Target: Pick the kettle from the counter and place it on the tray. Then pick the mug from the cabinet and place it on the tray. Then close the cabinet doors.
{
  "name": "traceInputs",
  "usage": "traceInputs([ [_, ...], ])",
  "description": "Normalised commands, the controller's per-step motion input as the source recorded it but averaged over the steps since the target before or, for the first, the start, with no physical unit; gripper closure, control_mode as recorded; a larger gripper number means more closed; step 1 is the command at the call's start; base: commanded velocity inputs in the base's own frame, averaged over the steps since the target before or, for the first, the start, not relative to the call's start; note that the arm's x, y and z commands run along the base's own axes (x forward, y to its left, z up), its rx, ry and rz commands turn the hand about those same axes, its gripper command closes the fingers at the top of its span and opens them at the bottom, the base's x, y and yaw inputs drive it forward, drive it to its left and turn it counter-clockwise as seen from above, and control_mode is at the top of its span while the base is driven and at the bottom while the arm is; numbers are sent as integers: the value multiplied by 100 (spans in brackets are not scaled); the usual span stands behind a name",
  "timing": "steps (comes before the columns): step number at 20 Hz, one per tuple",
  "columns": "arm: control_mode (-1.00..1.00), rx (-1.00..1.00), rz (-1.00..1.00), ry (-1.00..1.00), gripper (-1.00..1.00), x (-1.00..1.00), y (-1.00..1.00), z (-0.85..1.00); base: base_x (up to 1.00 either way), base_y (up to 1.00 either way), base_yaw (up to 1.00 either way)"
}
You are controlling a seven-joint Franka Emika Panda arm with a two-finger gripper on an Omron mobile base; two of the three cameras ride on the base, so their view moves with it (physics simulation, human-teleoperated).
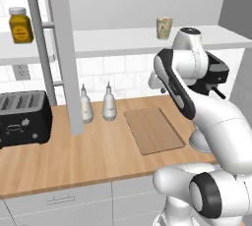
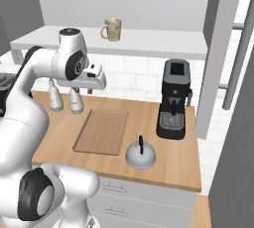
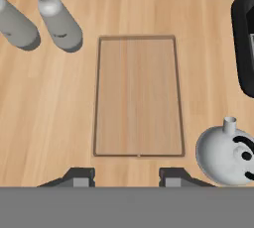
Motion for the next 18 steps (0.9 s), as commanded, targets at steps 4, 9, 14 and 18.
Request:
traceInputs([
  [4, -100, 0, -2, 0, -100, -4, -56, -3, 0, 0, 0],
  [9, -100, 0, -6, 0, -100, -15, -100, -15, 0, 0, 0],
  [14, -100, 0, -1, 0, -100, -10, -78, -28, 0, 0, 0],
  [18, -100, 0, 0, 0, -100, 0, -39, -24, 0, 0, 0],
])
